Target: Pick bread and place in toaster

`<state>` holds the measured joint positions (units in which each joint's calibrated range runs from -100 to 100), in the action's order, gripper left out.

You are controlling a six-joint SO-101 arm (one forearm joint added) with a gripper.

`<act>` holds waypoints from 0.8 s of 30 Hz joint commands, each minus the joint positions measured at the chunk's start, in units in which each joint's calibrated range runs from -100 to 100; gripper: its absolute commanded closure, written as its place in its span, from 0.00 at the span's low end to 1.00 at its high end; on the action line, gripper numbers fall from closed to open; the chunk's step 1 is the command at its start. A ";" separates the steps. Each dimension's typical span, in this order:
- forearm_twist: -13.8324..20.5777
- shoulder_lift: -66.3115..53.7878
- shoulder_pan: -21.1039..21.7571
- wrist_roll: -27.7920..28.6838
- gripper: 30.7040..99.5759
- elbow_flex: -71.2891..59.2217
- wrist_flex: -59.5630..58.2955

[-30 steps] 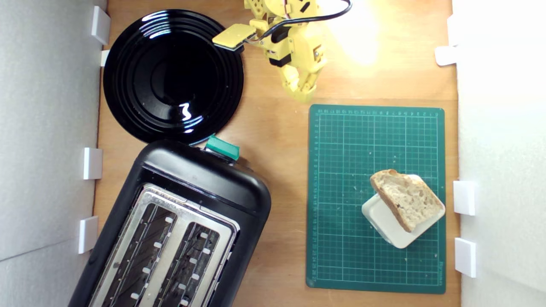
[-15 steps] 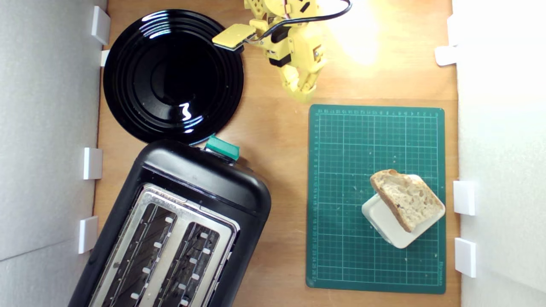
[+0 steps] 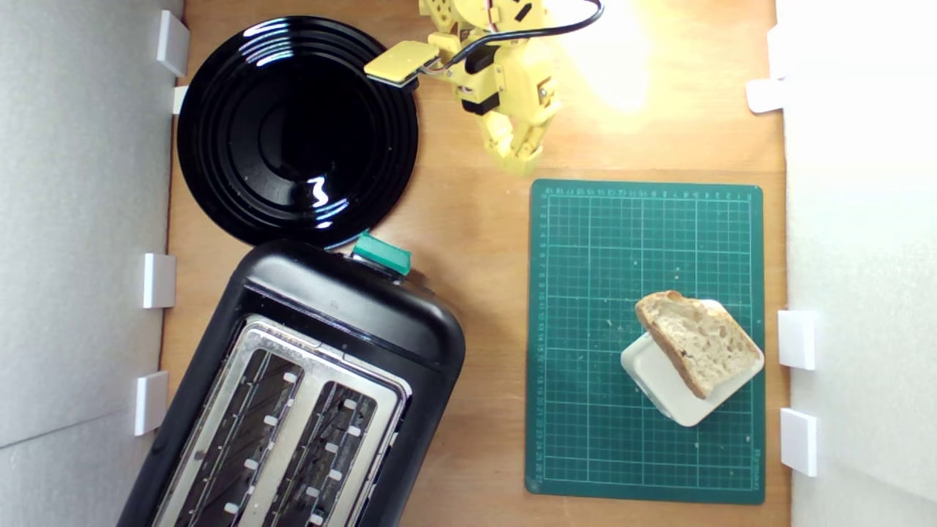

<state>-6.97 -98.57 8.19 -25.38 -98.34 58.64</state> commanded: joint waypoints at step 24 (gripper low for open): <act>-8.89 27.36 4.78 0.04 0.86 1.15 -39.36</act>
<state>-14.70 -75.39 10.39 -25.59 -97.04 26.86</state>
